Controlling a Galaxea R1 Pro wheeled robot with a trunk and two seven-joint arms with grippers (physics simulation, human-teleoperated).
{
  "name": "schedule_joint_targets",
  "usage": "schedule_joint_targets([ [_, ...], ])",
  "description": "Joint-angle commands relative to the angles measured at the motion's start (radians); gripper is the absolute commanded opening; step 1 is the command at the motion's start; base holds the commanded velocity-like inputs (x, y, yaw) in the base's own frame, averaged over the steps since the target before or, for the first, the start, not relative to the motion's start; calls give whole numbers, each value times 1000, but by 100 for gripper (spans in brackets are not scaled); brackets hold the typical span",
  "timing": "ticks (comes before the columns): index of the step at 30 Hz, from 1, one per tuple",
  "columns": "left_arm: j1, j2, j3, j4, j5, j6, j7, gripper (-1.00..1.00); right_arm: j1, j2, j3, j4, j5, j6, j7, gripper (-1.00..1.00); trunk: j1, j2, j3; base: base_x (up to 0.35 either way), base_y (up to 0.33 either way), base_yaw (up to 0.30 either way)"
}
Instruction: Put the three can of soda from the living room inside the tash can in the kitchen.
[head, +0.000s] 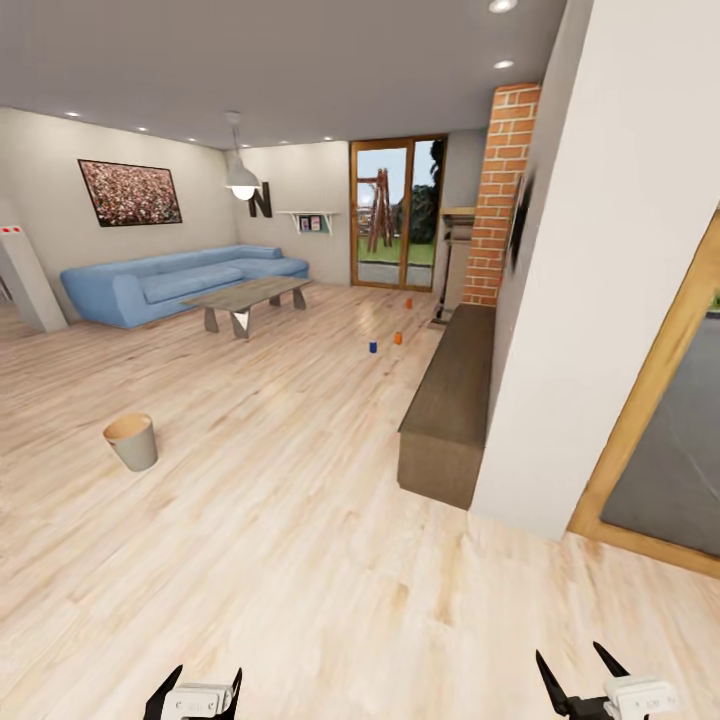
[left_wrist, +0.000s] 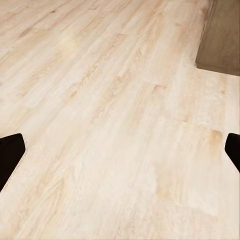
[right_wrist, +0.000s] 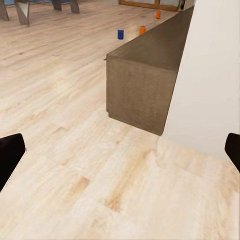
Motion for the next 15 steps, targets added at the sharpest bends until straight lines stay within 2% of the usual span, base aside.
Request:
schedule_joint_targets([
  [1, 0, 0, 0, 0, 0, 0, 0, 100, 0, 0, 0, 0, 0, 0, 0, 100, 0, 0, 0, 107, 191, 0],
  [8, 0, 0, -1, 2, -2, -1, 0, 100, 0, 2, 2, 0, 0, 0, 0, 100, 0, 0, 0, 68, 104, 14],
  [15, 0, 0, -1, 2, -2, -1, 0, 100, 0, 8, 5, 0, 0, 0, 0, 100, 0, 0, 1, 13, 19, 168],
])
